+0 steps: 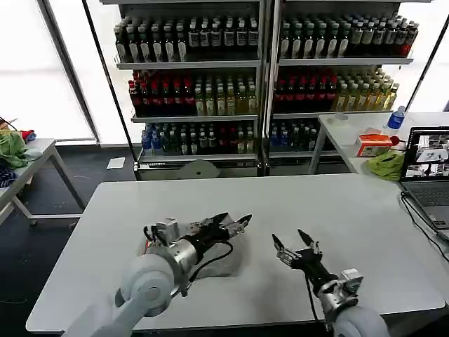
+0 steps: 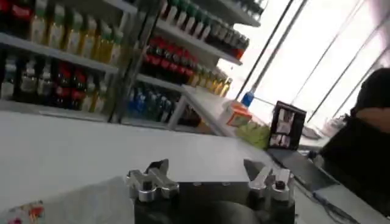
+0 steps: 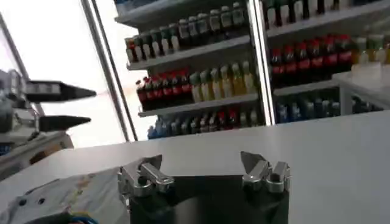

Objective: Fold and organize the clothes.

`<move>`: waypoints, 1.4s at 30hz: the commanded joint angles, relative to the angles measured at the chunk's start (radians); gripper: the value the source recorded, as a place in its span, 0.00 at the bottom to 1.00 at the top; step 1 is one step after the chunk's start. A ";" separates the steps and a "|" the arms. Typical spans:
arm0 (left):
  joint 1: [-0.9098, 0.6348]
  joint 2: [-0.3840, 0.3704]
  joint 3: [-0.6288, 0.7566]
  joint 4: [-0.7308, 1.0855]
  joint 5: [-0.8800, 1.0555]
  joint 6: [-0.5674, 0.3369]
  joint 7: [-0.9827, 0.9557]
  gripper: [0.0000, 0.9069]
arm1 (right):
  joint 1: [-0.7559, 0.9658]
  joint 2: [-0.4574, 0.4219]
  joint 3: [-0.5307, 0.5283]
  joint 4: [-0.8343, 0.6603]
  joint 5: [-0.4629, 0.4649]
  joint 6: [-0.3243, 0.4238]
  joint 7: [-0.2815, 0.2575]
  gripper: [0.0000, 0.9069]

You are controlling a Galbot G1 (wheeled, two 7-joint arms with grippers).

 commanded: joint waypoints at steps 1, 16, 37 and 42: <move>0.274 0.090 -0.392 -0.110 0.123 -0.086 0.233 1.00 | 0.378 0.059 -0.331 -0.201 0.127 -0.165 0.082 1.00; 0.517 0.039 -0.631 -0.211 0.130 -0.089 0.234 1.00 | 0.495 0.145 -0.502 -0.392 0.321 -0.155 0.141 0.49; 0.569 0.016 -0.655 -0.212 0.162 -0.087 0.236 1.00 | 0.350 0.148 -0.329 -0.346 0.562 -0.090 0.101 0.00; 0.564 0.005 -0.647 -0.204 0.169 -0.089 0.239 1.00 | 0.259 0.089 -0.252 -0.279 0.553 -0.096 0.077 0.00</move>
